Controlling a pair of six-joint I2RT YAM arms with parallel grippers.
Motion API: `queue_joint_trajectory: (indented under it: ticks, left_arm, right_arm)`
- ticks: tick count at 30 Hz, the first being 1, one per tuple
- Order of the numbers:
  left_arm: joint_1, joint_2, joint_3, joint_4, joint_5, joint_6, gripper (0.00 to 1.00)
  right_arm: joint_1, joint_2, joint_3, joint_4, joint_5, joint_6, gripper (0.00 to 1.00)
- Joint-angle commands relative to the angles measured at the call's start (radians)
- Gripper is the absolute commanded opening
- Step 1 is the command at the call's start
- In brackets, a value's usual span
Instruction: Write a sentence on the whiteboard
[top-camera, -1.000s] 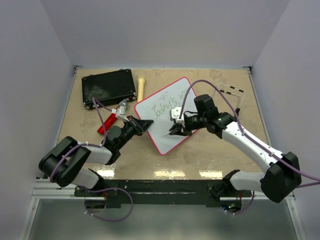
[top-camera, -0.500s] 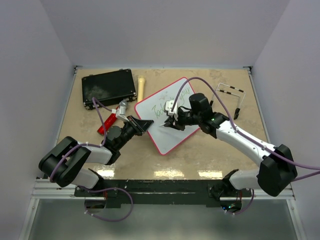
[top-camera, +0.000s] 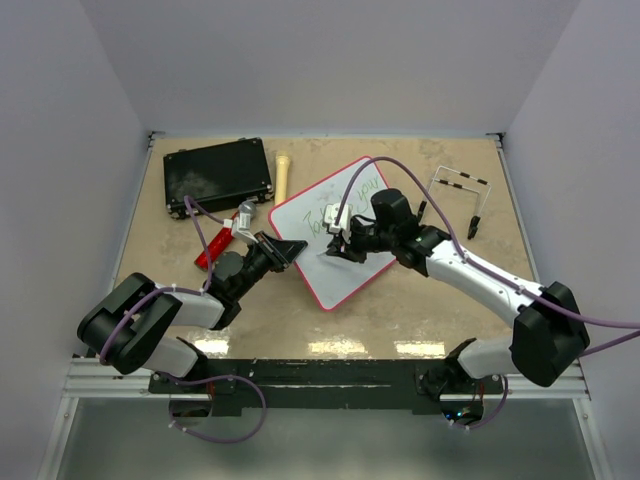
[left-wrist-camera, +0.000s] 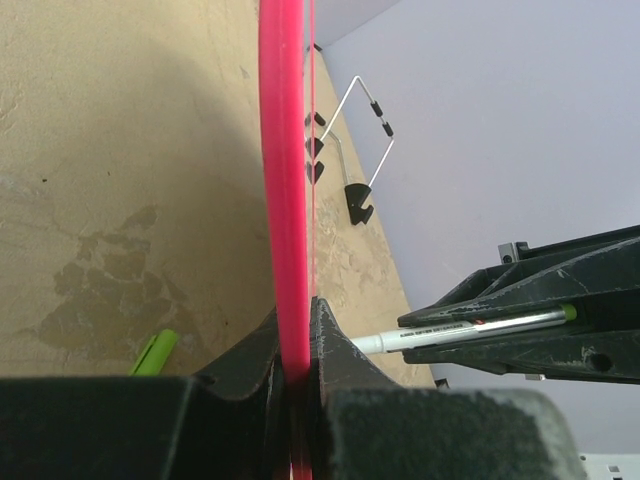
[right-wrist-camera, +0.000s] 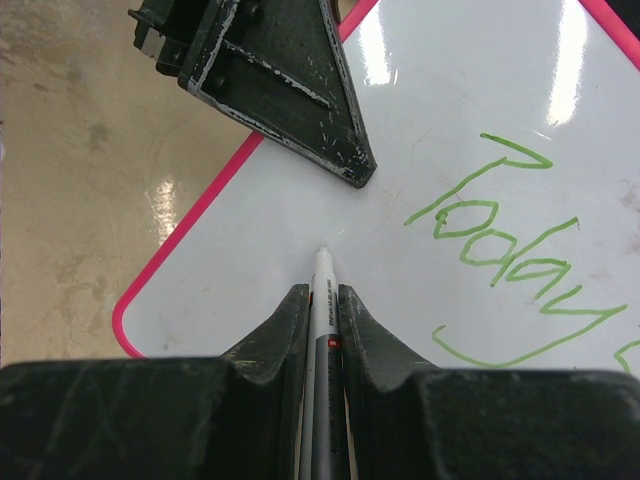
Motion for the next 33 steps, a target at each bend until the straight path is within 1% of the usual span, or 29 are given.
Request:
queue_joint_trajectory:
  ticks: [1,8,18,23,26,33]
  left_arm:
    - [0.001,-0.037,0.002,0.084,0.015,0.012,0.0]
    - [0.001,-0.043,0.003,0.084,0.015,0.012,0.0]
    - [0.003,-0.035,0.008,0.084,0.01,0.015,0.0]
    - [0.003,-0.028,0.005,0.089,0.01,0.015,0.0]
    - [0.001,-0.018,0.006,0.098,0.01,0.015,0.0]
    - [0.003,-0.021,0.003,0.099,0.012,0.013,0.0]
  right_arm:
    - [0.007,0.009,0.009,0.014,0.018,-0.007,0.0]
    - [0.005,0.02,0.018,-0.022,0.009,-0.027,0.0]
    - [0.007,0.023,0.043,-0.191,-0.034,-0.115,0.0]
    - [0.01,0.006,0.035,-0.245,-0.05,-0.147,0.0]
    - [0.008,0.003,0.031,-0.227,-0.045,-0.13,0.0]
    - [0.008,-0.014,0.031,-0.102,0.012,-0.044,0.0]
